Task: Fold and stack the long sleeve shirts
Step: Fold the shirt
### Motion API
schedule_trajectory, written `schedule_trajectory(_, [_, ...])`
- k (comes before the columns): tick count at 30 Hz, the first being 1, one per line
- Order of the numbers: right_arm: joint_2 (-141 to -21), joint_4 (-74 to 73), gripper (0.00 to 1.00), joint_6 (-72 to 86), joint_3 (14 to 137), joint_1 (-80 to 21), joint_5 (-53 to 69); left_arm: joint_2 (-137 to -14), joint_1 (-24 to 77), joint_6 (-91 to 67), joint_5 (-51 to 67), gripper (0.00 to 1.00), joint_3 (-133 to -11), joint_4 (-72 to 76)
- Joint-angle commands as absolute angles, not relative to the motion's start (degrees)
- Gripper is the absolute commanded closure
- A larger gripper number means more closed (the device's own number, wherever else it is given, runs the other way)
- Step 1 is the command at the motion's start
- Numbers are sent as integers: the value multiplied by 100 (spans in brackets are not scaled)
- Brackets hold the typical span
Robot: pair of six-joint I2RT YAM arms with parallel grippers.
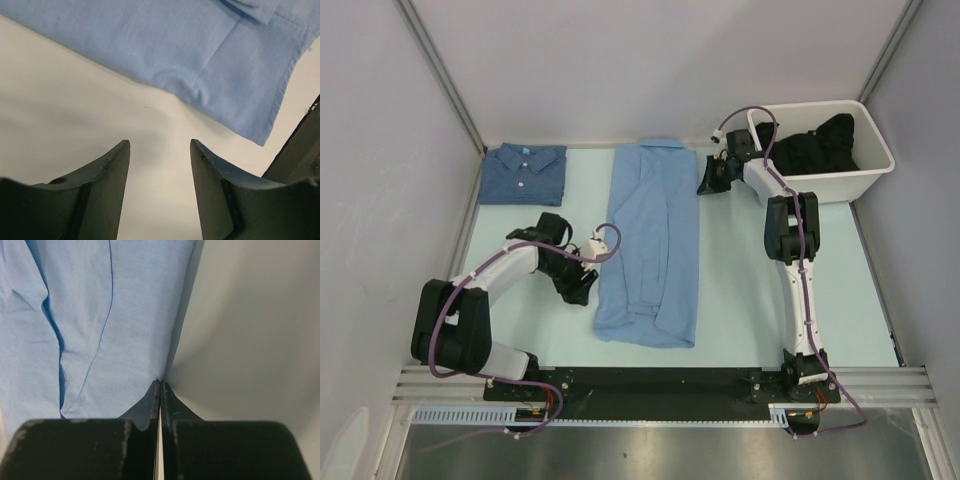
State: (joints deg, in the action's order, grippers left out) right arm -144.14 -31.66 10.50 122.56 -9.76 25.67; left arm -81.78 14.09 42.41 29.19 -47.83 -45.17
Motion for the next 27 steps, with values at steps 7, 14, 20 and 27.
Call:
schedule_trajectory(7, [-13309, -3674, 67, -252, 11727, -765, 3207, -8183, 1634, 3498, 3664, 40, -5623, -3824])
schedule_trajectory(14, [-11200, -3779, 20, -1282, 10601, -808, 3621, -7428, 1670, 3190, 3972, 23, -6635, -3078])
schedule_trajectory(20, [-9494, -2157, 0, -1180, 8555, -1055, 4216, -7302, 1661, 2044, 3864, 1, -6652, -1361])
schedule_trajectory(27, [-9300, -4737, 3, -4739, 7763, -1799, 4879, -6963, 1644, 7010, 4247, 7, -5685, -4966])
